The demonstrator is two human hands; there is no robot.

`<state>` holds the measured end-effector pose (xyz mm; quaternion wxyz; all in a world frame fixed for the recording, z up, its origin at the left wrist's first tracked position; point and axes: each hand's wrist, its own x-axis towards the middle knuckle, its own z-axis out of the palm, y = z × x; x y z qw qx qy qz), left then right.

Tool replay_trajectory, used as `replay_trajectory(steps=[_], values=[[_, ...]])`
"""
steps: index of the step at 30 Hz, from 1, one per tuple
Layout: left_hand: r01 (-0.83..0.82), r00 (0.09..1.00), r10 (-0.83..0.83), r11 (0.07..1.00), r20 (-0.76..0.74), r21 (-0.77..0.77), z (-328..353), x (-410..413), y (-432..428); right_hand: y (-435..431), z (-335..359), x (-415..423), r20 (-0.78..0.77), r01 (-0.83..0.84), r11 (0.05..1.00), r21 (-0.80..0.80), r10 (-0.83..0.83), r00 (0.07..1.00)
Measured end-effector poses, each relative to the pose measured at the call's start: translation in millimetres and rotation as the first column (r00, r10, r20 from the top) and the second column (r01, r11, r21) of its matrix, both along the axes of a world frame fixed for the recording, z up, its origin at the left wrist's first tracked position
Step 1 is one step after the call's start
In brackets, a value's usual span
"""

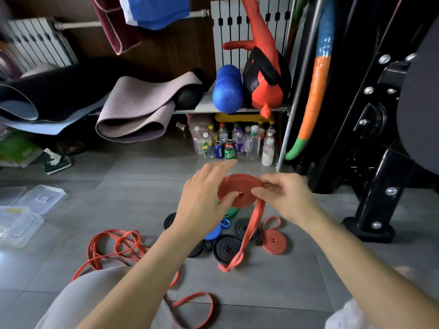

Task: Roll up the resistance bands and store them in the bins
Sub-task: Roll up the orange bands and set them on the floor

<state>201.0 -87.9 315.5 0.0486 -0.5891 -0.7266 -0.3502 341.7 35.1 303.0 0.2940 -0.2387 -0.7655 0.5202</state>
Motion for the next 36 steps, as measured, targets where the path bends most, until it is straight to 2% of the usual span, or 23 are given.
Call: replay_trajectory(steps=[2, 4, 6, 8, 12, 15, 17, 22, 25, 28, 29, 31, 34, 36], values=[[0.103, 0.991, -0.11, 0.991, -0.078, -0.087, -3.1, 0.9, -1.6, -3.5, -2.5, -1.1, 0.085, -0.037, 0.996, 0.083, 0.03, 0.996], [0.151, 0.988, -0.155, 0.983, -0.028, -0.1, -6.2, 1.4, -2.6, -4.7, -2.7, -2.3, 0.094, -0.053, 0.994, 0.098, 0.044, 0.995], [0.149, 0.979, -0.145, 0.989, 0.144, -0.019, -7.8, 1.8, -1.8, -2.3, 0.7, -2.1, 0.045, -0.031, 0.999, 0.028, 0.029, 0.999], [0.101, 0.933, -0.112, 0.994, 0.343, 0.05, -4.5, 1.9, -1.8, -0.2, 6.4, -0.4, -0.004, -0.027, 0.998, -0.058, 0.027, 1.0], [0.017, 0.842, -0.096, 0.988, 0.532, 0.152, 0.3, 3.4, -0.3, -1.8, 11.8, 0.9, -0.082, -0.081, 0.988, -0.128, 0.071, 0.994], [-0.023, 0.691, -0.154, 0.972, 0.706, 0.235, 0.6, 3.7, 0.2, -2.5, 13.8, 0.8, -0.158, -0.058, 0.982, -0.179, 0.029, 0.987], [-0.001, 0.655, -0.175, 0.973, 0.735, 0.232, 1.6, 3.1, -0.3, -1.1, 14.7, 2.6, -0.176, -0.032, 0.984, -0.173, 0.001, 0.984], [0.065, 0.676, -0.121, 0.992, 0.727, 0.105, 4.7, -0.9, -2.3, -3.1, 13.3, 5.6, -0.085, -0.054, 0.994, -0.091, 0.046, 0.995], [0.14, 0.612, -0.093, 0.99, 0.785, 0.008, 4.7, -3.0, -4.7, -4.9, 12.3, 7.2, -0.019, -0.071, 0.996, -0.045, 0.07, 0.997], [0.137, 0.531, -0.055, 0.99, 0.846, -0.021, 5.4, -5.0, -5.0, -3.5, 12.5, 9.5, 0.003, -0.075, 0.997, -0.025, 0.075, 0.997], [0.137, 0.545, -0.052, 0.99, 0.837, -0.028, 5.4, -5.5, -4.6, -3.2, 12.6, 9.8, 0.013, -0.073, 0.997, -0.017, 0.073, 0.997], [0.154, 0.664, -0.053, 0.986, 0.745, -0.067, 3.8, -5.7, -3.9, -3.6, 10.6, 8.7, 0.038, -0.068, 0.998, -0.015, 0.069, 0.997], [0.161, 0.874, -0.059, 0.972, 0.483, -0.172, -2.9, -3.0, -4.2, -6.6, 6.7, 4.4, 0.096, -0.069, 0.998, -0.003, 0.069, 0.993], [0.136, 0.932, -0.061, 0.972, 0.358, -0.19, -5.5, -0.5, -3.5, -7.0, 6.4, 2.7, 0.109, -0.073, 0.997, 0.017, 0.07, 0.992]])
